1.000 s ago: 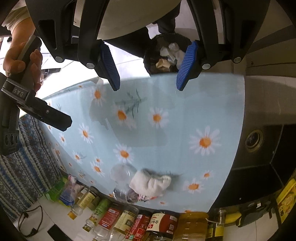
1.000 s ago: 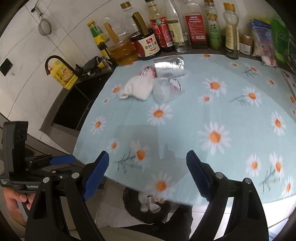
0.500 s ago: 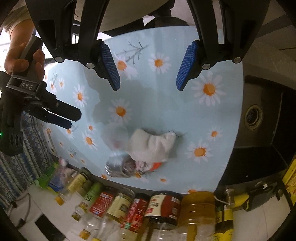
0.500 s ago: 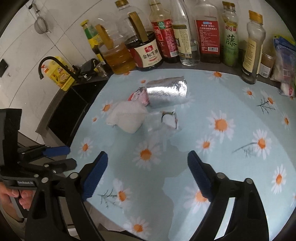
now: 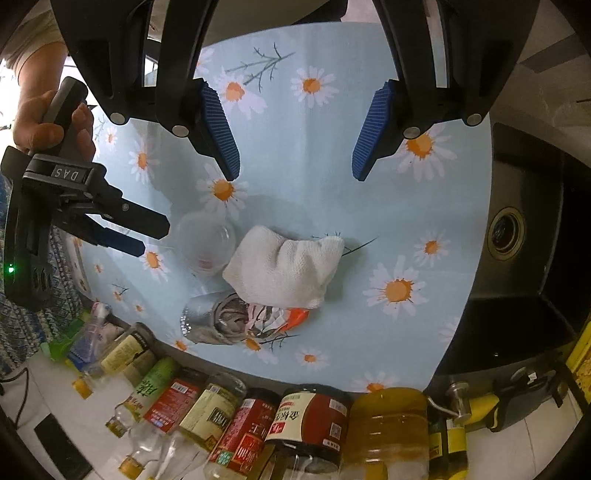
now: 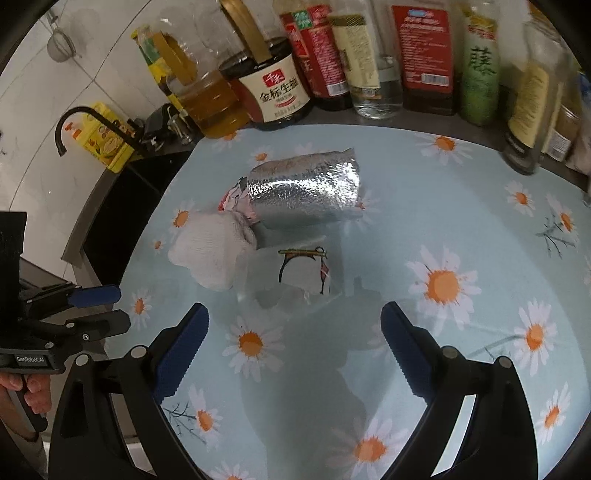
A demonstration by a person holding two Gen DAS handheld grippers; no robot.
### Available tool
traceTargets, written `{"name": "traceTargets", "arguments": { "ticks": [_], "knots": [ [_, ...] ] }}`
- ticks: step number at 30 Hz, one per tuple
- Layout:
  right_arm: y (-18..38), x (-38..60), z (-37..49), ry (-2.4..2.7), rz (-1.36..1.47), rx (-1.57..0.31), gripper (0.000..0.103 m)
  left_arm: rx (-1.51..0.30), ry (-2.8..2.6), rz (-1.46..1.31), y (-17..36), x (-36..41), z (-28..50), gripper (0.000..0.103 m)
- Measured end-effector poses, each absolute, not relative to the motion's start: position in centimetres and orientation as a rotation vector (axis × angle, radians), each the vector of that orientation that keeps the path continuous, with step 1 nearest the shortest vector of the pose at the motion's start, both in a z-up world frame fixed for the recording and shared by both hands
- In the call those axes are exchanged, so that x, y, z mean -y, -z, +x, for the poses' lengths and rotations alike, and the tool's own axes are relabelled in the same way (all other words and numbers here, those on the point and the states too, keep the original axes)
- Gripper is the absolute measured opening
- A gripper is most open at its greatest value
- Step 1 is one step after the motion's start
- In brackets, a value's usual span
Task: Collect trash
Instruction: 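Reach the right tool to the clear plastic cup and close on it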
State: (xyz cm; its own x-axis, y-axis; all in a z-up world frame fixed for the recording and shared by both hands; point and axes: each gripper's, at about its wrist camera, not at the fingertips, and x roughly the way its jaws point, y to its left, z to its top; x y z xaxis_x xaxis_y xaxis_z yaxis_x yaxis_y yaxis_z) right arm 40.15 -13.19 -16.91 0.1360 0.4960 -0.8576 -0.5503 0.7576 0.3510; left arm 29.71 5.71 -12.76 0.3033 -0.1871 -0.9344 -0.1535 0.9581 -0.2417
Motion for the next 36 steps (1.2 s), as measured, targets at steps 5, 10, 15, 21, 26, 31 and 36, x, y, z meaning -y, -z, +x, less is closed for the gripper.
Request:
{"name": "traceTargets", "arguments": {
  "ticks": [5, 10, 15, 21, 26, 31, 36],
  "knots": [
    [18.2, 11.8, 41.1, -0.839, -0.090, -1.228, 0.093, -1.288, -0.004, -0.319, 13.5, -5.7, 30.4, 0.061],
    [19.0, 10.6, 41.6, -0.889, -0.152, -1.229, 0.091, -1.303, -0.040, -0.337, 14.3, -6.0, 30.3, 0.061],
    [19.5, 10.0, 41.6, -0.927, -0.178, -1.231, 0.078, -1.318, -0.062, -0.353, 14.8, -6.1, 30.1, 0.061],
    [19.9, 9.7, 41.3, -0.949, -0.200, -1.227, 0.066, -1.319, -0.071, -0.349, 14.6, -5.8, 30.1, 0.061],
    [19.8, 9.8, 41.0, -0.961, -0.223, -1.205, 0.064, -1.324, -0.073, -0.343, 14.7, -5.6, 30.3, 0.061],
    [19.3, 10.2, 40.7, -0.966, -0.205, -1.191, 0.064, -1.324, -0.071, -0.327, 14.4, -5.4, 30.5, 0.061],
    [18.0, 11.6, 40.4, -0.964, -0.160, -1.170, 0.064, -1.315, -0.067, -0.299, 14.0, -4.9, 31.2, 0.061]
  ]
}}
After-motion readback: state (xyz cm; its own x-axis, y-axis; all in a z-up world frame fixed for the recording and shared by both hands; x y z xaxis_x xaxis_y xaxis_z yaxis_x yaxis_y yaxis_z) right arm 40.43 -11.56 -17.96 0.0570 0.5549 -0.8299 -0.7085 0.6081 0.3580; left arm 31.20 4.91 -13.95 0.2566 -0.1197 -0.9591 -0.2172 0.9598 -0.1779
